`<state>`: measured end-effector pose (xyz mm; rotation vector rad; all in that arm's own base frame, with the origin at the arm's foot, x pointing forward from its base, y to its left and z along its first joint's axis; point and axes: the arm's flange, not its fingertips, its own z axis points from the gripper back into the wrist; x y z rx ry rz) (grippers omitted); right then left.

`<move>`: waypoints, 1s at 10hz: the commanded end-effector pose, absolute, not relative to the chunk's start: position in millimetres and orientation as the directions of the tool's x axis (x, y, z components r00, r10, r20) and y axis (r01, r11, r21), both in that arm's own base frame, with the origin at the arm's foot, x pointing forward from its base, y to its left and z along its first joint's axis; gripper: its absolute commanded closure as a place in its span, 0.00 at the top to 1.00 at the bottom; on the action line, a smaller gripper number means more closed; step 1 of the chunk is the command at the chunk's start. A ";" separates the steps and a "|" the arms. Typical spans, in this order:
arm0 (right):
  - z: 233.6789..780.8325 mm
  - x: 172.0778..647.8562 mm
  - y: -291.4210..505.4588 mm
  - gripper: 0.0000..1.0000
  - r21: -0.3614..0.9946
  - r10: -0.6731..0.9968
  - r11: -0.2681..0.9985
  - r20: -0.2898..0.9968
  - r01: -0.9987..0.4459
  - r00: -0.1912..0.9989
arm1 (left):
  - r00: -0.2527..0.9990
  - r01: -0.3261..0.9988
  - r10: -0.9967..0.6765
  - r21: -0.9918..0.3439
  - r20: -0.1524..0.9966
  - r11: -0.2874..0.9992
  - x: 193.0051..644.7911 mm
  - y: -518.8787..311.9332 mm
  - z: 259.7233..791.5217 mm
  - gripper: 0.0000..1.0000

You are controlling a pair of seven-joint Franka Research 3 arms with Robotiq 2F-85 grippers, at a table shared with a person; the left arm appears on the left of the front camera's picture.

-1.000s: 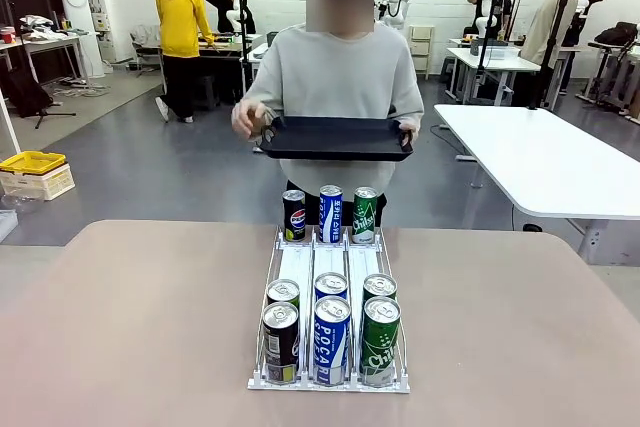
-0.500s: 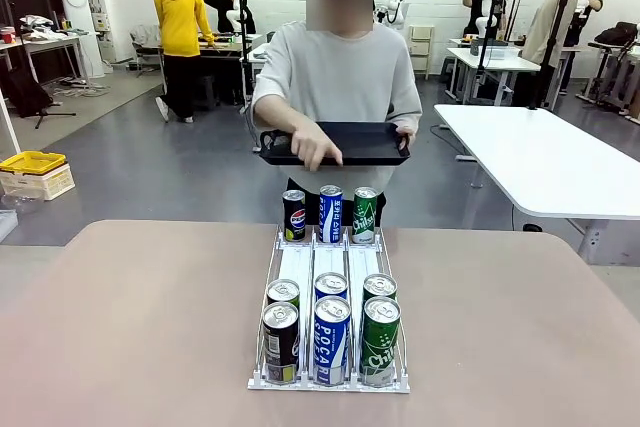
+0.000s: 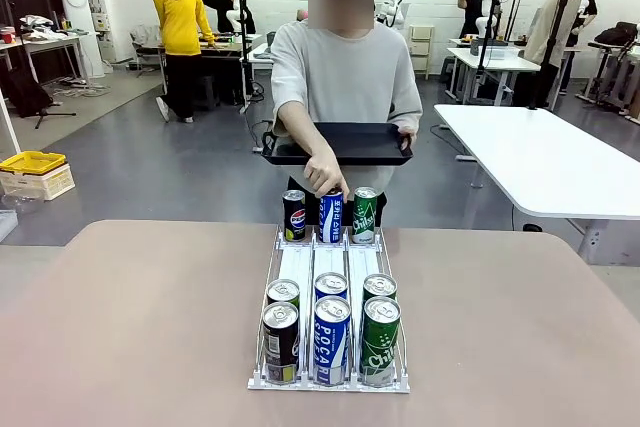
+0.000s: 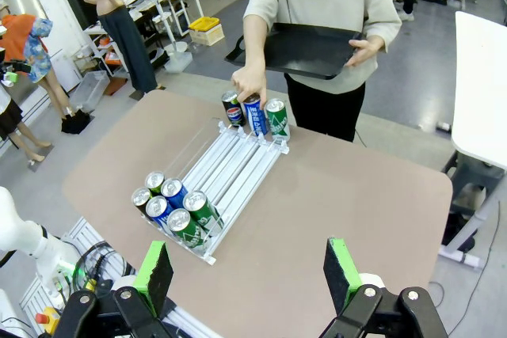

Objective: Retrieve and hand over the desired beverage to the person.
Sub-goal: Pick up a can of the same type that the person held from the Automatic Can Dispenser.

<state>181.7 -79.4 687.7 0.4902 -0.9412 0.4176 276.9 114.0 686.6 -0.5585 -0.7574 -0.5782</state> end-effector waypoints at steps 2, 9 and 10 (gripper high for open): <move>686.8 181.9 -77.4 1.00 0.216 0.130 0.807 0.842 -0.549 0.523 | 0.579 0.670 -0.284 -0.248 0.764 0.700 276.9 114.7 689.1 1.00; 686.8 181.9 -77.4 1.00 0.216 0.130 0.807 0.842 -0.549 0.523 | 0.579 0.670 -0.284 -0.248 0.764 0.700 276.9 114.7 689.1 1.00; 686.8 181.9 -77.4 1.00 0.216 0.130 0.807 0.842 -0.549 0.523 | 0.579 0.670 -0.284 -0.248 0.764 0.700 276.9 114.7 689.1 1.00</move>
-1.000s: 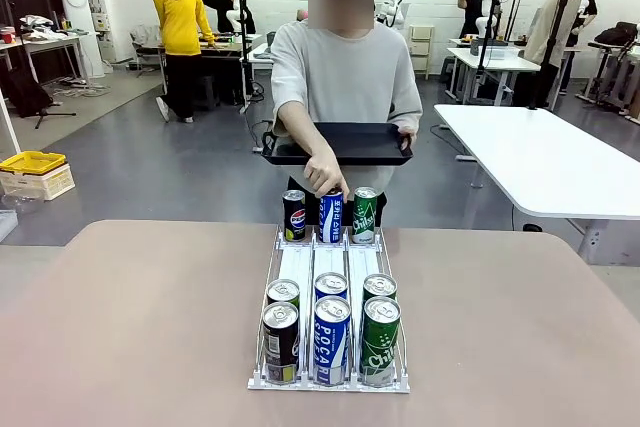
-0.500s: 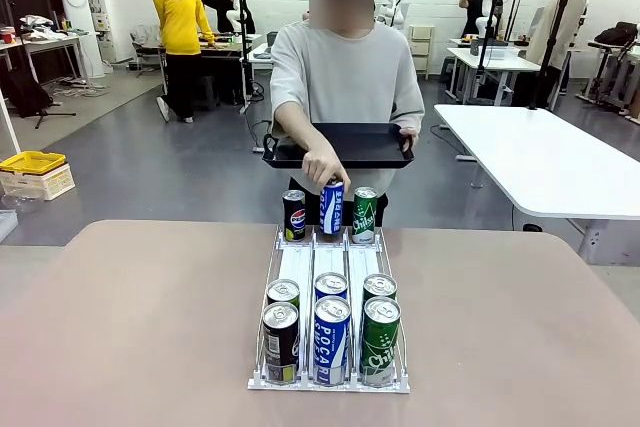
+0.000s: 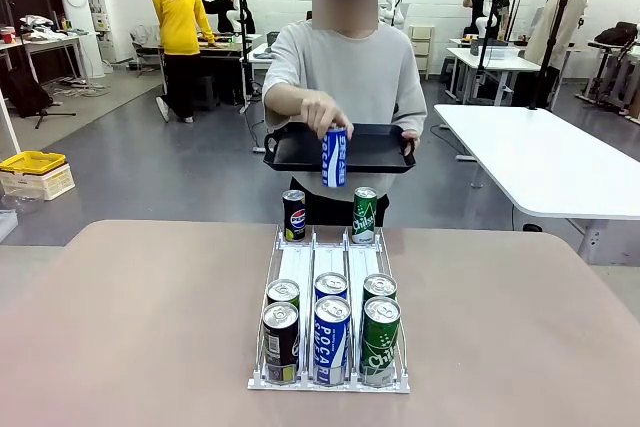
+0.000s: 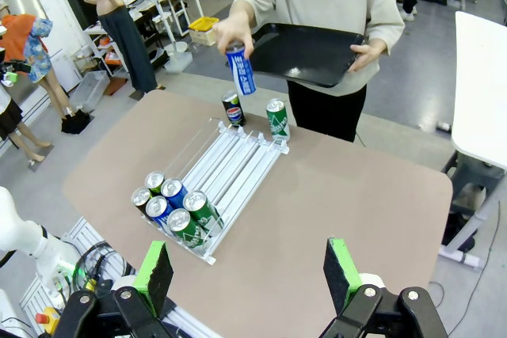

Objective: Retrieve and hand over the desired beverage to the person.
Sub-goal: Pick up a can of the same type that the person held from the Automatic Can Dispenser.

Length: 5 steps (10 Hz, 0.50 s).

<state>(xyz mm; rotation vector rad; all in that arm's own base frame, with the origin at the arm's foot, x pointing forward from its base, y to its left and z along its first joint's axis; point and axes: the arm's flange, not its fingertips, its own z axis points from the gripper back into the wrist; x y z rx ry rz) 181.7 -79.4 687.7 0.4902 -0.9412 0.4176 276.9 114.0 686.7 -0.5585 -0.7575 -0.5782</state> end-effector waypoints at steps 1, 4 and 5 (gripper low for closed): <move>686.8 181.9 -77.4 1.00 0.216 0.130 0.807 0.842 -0.549 0.523 | 0.579 0.670 -0.284 -0.248 0.764 0.700 276.9 114.7 689.1 1.00; 686.8 181.9 -77.4 1.00 0.216 0.130 0.807 0.842 -0.549 0.523 | 0.579 0.670 -0.284 -0.248 0.764 0.700 276.9 114.7 689.1 1.00; 686.8 181.9 -77.4 1.00 0.216 0.130 0.807 0.842 -0.549 0.523 | 0.579 0.670 -0.284 -0.248 0.764 0.700 276.9 114.7 689.1 1.00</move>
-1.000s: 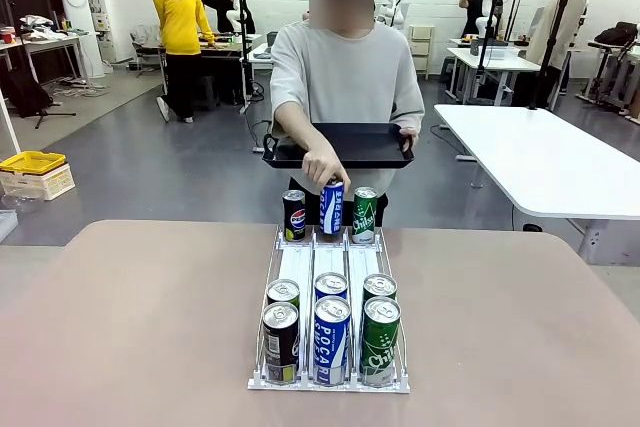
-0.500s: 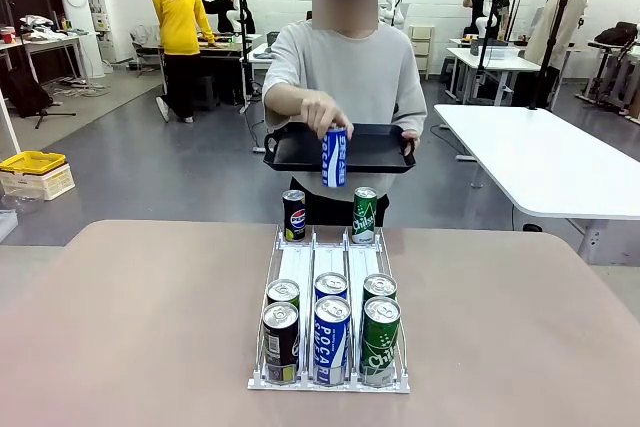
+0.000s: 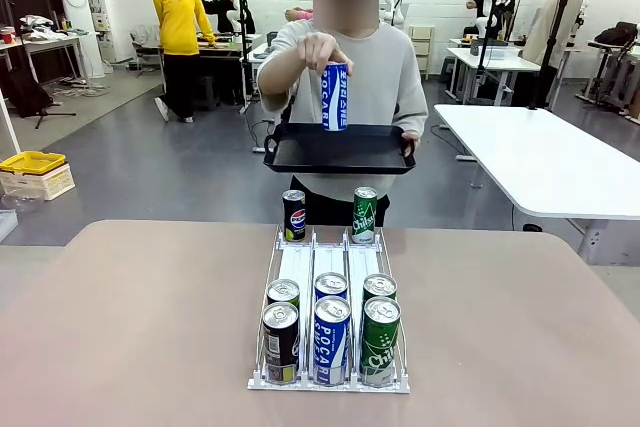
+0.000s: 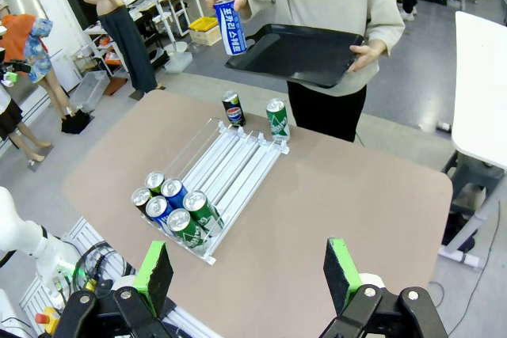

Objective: Retrieve and hand over the desired beverage to the person.
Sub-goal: Pick up a can of the same type that the person held from the Automatic Can Dispenser.

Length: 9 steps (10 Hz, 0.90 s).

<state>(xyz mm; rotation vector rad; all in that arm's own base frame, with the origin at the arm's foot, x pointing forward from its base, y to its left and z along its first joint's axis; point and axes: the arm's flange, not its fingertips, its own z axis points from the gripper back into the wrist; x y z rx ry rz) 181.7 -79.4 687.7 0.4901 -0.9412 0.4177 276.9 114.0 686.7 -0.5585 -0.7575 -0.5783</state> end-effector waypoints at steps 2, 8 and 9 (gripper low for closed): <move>686.8 181.9 -77.4 1.00 0.216 0.130 0.807 0.842 -0.549 0.523 | 0.579 0.670 -0.284 -0.248 0.764 0.700 276.9 114.7 689.1 1.00; 686.8 181.9 -77.4 1.00 0.216 0.130 0.807 0.842 -0.549 0.523 | 0.579 0.670 -0.284 -0.248 0.764 0.700 276.9 114.7 689.1 1.00; 686.8 181.9 -77.4 1.00 0.216 0.130 0.807 0.842 -0.549 0.523 | 0.579 0.670 -0.284 -0.248 0.764 0.700 276.9 114.7 689.1 1.00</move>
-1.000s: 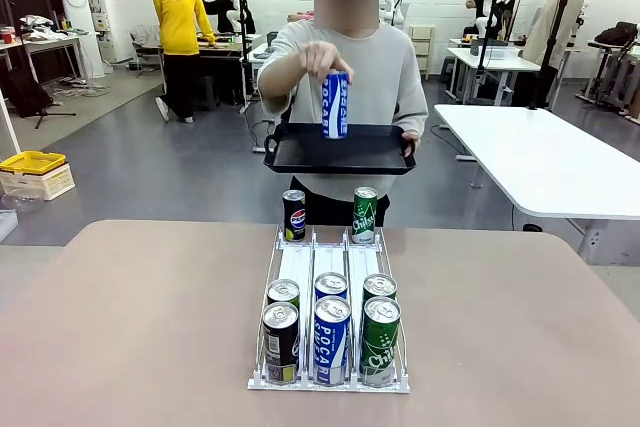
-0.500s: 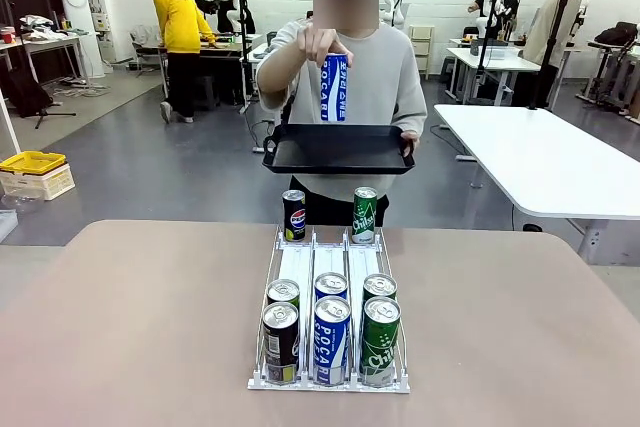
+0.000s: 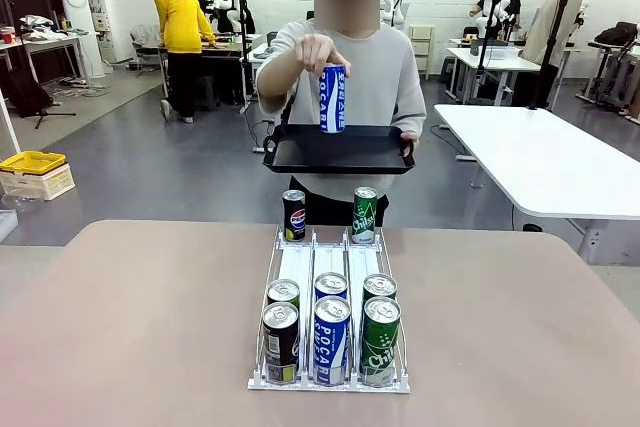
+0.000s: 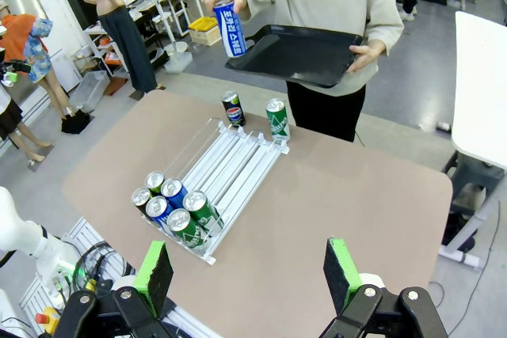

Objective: Retrieve and hand over the desired beverage to the person.
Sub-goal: Pick up a can of the same type that the person held from the Automatic Can Dispenser.

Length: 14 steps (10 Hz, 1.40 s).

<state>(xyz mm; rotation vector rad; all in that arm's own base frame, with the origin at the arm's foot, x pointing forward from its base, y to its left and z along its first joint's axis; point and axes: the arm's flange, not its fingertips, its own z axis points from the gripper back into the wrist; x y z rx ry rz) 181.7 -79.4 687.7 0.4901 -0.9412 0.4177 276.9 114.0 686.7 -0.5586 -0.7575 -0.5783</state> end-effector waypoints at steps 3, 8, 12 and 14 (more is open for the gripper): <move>686.8 181.9 -77.4 1.00 0.216 0.130 0.807 0.842 -0.549 0.523 | 0.579 0.670 -0.284 -0.248 0.764 0.700 276.9 114.7 689.1 1.00; 686.8 181.9 -77.4 1.00 0.216 0.130 0.807 0.842 -0.549 0.523 | 0.579 0.670 -0.284 -0.248 0.764 0.700 276.9 114.7 689.1 1.00; 686.8 181.9 -77.4 1.00 0.216 0.130 0.807 0.842 -0.549 0.523 | 0.579 0.670 -0.284 -0.248 0.764 0.700 276.9 114.7 689.1 1.00; 686.8 181.9 -77.4 1.00 0.216 0.130 0.807 0.842 -0.549 0.523 | 0.579 0.670 -0.284 -0.248 0.764 0.700 276.9 114.7 689.1 1.00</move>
